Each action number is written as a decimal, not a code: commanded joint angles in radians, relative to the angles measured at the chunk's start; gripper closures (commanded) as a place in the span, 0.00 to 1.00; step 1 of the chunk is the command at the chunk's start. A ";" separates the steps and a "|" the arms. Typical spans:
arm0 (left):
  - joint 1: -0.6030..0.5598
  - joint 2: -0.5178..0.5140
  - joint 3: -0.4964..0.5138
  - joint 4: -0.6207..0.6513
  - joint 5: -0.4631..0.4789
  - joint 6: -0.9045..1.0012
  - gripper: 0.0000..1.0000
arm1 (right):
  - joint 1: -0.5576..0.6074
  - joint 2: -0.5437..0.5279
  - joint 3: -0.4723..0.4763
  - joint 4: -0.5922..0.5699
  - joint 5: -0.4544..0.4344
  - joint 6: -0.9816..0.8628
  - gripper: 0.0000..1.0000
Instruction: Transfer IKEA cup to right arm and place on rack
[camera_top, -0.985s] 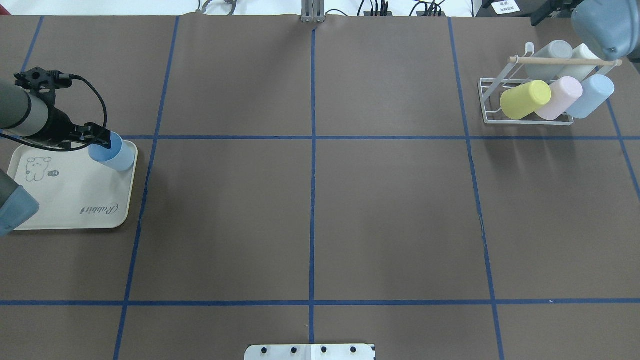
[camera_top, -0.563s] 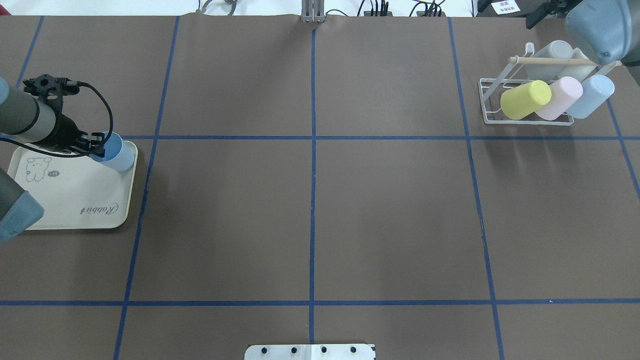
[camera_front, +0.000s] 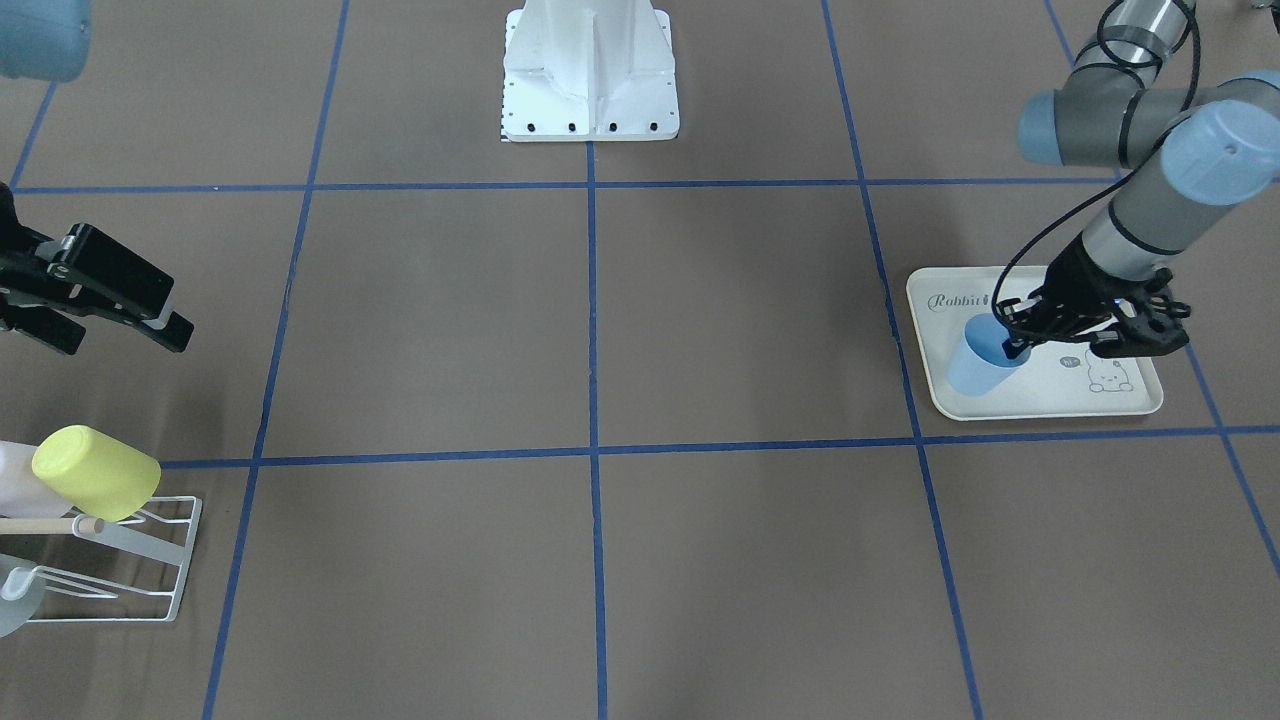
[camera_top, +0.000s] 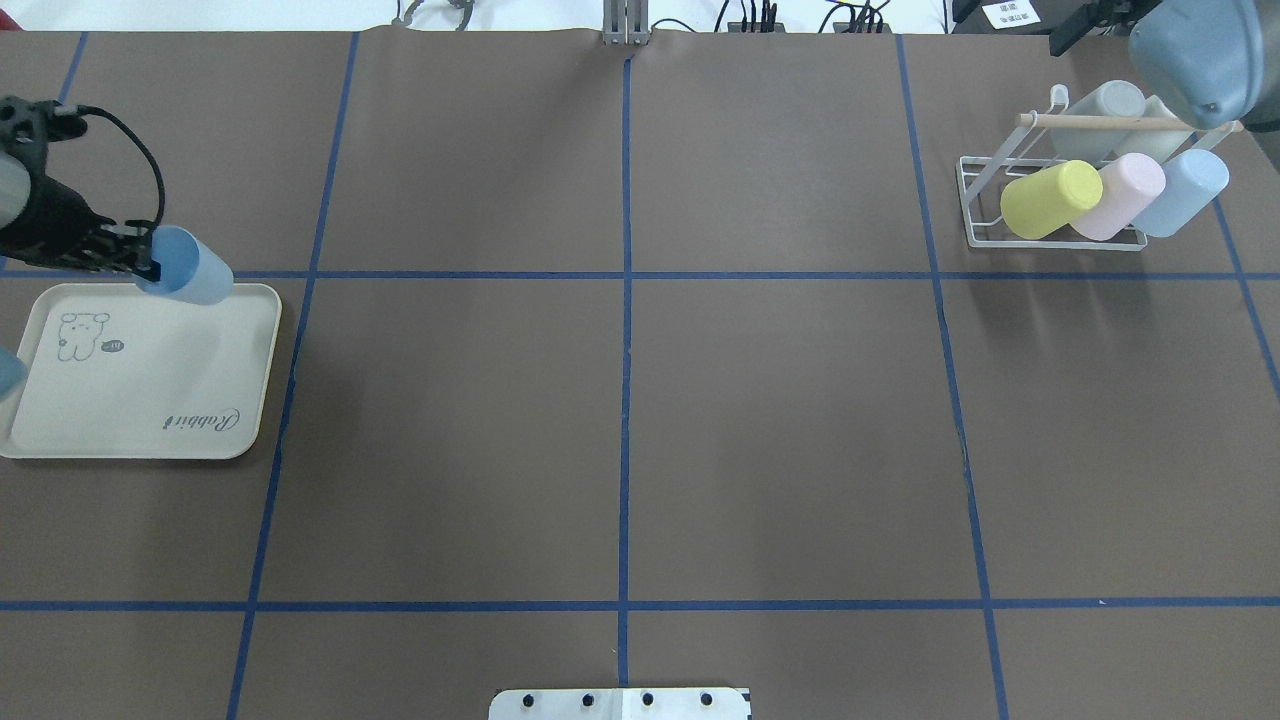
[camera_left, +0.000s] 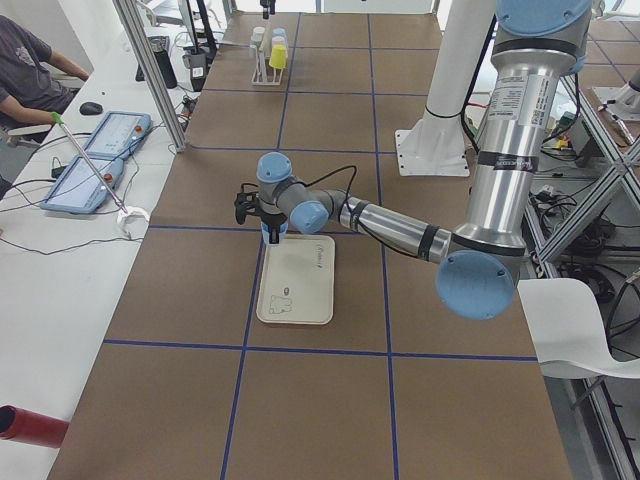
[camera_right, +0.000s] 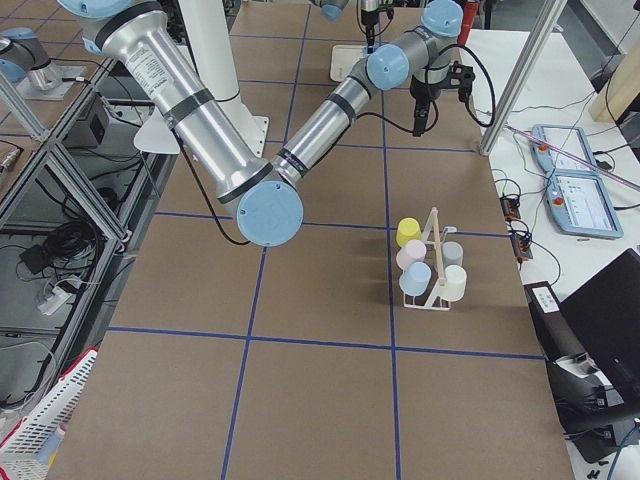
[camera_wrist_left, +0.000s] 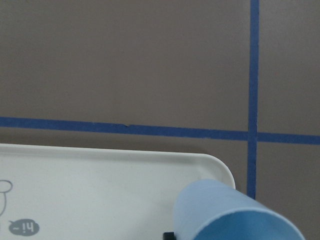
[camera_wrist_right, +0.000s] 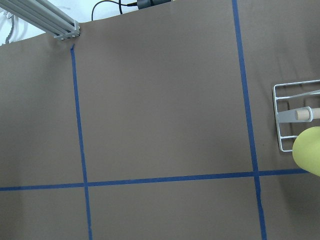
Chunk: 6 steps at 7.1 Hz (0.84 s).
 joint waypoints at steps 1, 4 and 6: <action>-0.092 -0.037 0.000 0.067 0.003 -0.007 1.00 | -0.003 0.005 0.001 0.002 -0.009 0.001 0.01; -0.106 -0.149 -0.013 0.073 0.210 -0.314 1.00 | -0.017 -0.003 0.040 0.002 -0.073 0.001 0.01; 0.008 -0.174 -0.017 -0.047 0.350 -0.624 1.00 | -0.042 -0.018 0.089 0.002 -0.122 0.013 0.01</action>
